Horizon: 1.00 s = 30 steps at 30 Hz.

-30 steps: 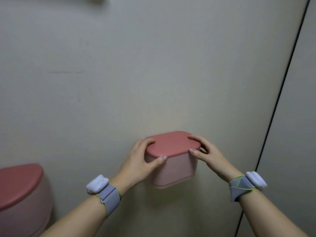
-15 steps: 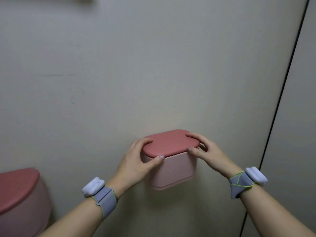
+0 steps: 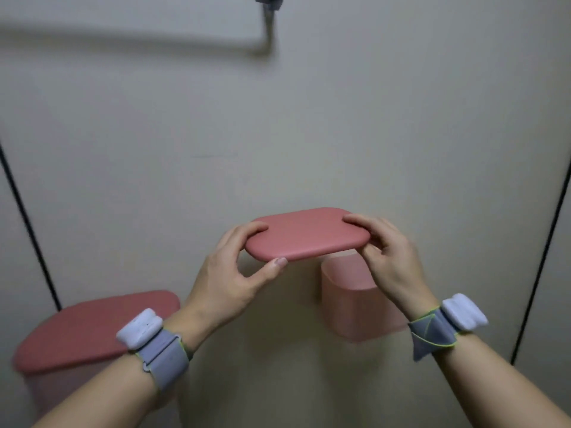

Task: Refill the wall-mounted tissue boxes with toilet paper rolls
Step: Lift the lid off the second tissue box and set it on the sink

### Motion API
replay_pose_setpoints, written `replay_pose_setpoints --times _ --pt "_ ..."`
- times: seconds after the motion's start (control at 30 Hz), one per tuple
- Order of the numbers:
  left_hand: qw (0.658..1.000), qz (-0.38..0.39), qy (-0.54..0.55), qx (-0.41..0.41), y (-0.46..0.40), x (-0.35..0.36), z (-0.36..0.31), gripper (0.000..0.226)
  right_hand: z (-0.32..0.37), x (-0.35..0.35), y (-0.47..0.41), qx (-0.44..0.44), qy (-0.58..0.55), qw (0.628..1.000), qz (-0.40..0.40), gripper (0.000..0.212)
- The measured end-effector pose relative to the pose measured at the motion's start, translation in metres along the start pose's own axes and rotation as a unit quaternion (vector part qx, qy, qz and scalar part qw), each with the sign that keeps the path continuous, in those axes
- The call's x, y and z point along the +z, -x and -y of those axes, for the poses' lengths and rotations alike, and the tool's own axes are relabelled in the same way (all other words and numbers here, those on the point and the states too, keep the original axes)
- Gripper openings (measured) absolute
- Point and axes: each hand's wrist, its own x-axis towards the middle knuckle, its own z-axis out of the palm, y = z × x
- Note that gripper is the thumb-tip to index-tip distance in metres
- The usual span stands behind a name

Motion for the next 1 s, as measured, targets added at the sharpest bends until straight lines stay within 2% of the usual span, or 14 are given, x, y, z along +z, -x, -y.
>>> replay_pose_setpoints --times 0.1,0.2,0.37,0.47,0.57,0.67,0.73,0.83,0.93,1.0 --pt "1.0 -0.017 -0.012 -0.008 0.018 -0.051 0.011 0.062 0.041 0.035 0.001 -0.038 0.083 0.995 -0.037 0.041" --pt "0.997 -0.027 -0.067 0.017 0.05 -0.118 0.025 0.067 0.096 0.084 0.005 -0.071 0.098 0.992 -0.038 0.026" --pt "0.971 -0.005 -0.214 0.108 0.122 -0.236 0.043 0.039 0.195 0.177 0.024 -0.128 0.097 0.986 0.038 0.018" --pt "0.935 0.037 -0.316 0.156 0.162 -0.284 0.059 0.044 0.245 0.227 0.043 -0.179 0.081 0.977 0.089 0.016" --pt "0.922 0.039 -0.36 0.138 0.202 -0.316 0.076 0.049 0.287 0.273 0.065 -0.204 0.062 0.965 0.15 0.014" --pt "0.929 0.007 -0.365 0.061 0.234 -0.334 0.1 0.052 0.316 0.314 0.088 -0.205 0.056 0.959 0.19 0.015" --pt "0.946 -0.014 -0.324 -0.013 0.259 -0.339 0.123 0.053 0.328 0.338 0.11 -0.154 0.036 0.958 0.237 0.018" --pt "0.959 -0.038 -0.251 -0.129 0.3 -0.334 0.157 0.049 0.324 0.362 0.151 0.002 -0.031 0.95 0.31 0.023" --pt "0.953 -0.08 -0.181 -0.229 0.338 -0.319 0.186 0.043 0.305 0.375 0.201 0.181 -0.159 0.906 0.348 0.024" --pt "0.944 -0.088 -0.121 -0.294 0.362 -0.301 0.203 0.039 0.287 0.387 0.237 0.285 -0.236 0.853 0.367 0.027"
